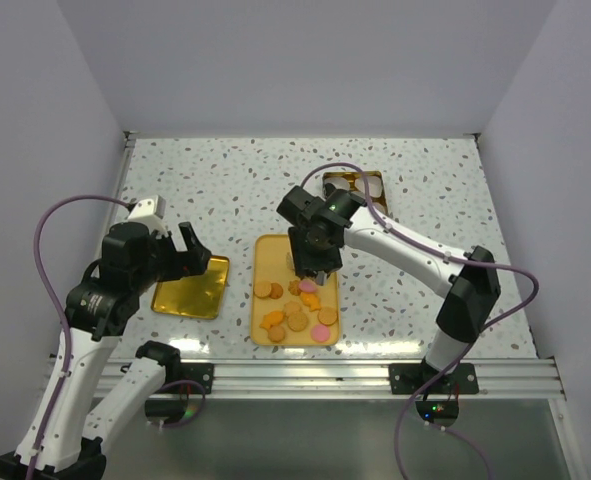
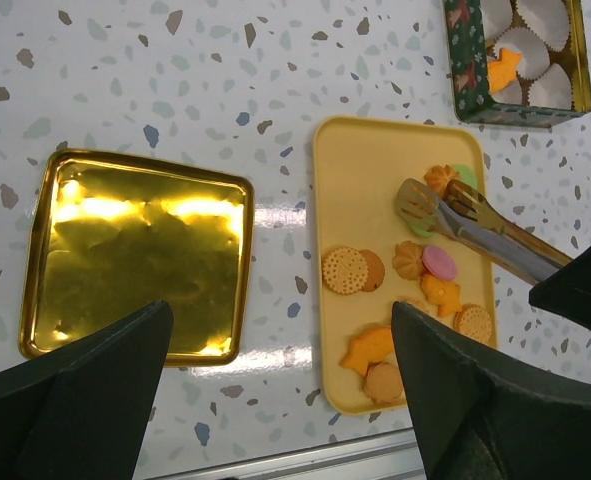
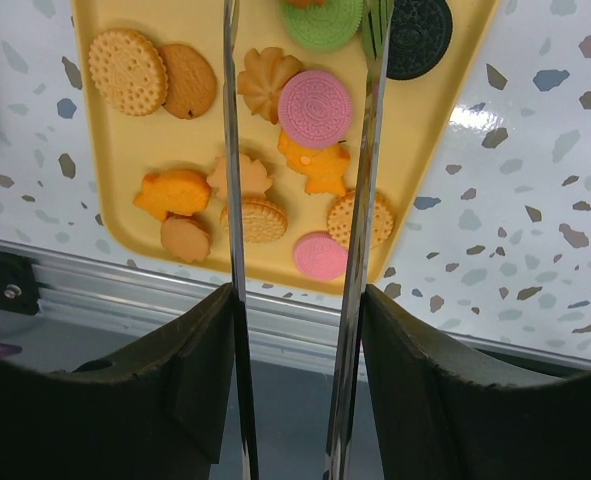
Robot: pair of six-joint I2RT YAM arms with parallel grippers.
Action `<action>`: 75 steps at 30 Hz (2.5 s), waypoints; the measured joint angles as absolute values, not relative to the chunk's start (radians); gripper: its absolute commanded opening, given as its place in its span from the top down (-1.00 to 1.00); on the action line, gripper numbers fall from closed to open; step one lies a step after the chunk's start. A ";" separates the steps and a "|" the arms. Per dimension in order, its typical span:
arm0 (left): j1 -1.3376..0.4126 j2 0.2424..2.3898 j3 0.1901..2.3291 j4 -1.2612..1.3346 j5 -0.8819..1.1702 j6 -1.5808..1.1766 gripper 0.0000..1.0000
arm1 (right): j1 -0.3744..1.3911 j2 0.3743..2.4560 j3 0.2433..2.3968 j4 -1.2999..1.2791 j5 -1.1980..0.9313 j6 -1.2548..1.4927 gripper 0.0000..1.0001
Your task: Pack the cookies
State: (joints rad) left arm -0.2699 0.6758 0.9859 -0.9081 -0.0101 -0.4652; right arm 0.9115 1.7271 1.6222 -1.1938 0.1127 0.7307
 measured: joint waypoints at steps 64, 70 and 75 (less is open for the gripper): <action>-0.270 0.812 0.986 -0.852 -0.033 -0.471 -0.93 | 0.403 2.031 2.253 -1.338 0.176 0.500 0.19; -0.270 0.854 0.987 -0.844 -0.030 -0.471 -0.93 | 0.335 2.119 2.308 -1.336 0.161 0.478 0.19; -0.270 0.886 0.992 -0.825 -0.030 -0.471 -0.93 | 0.304 2.152 2.311 -1.334 0.146 0.469 0.19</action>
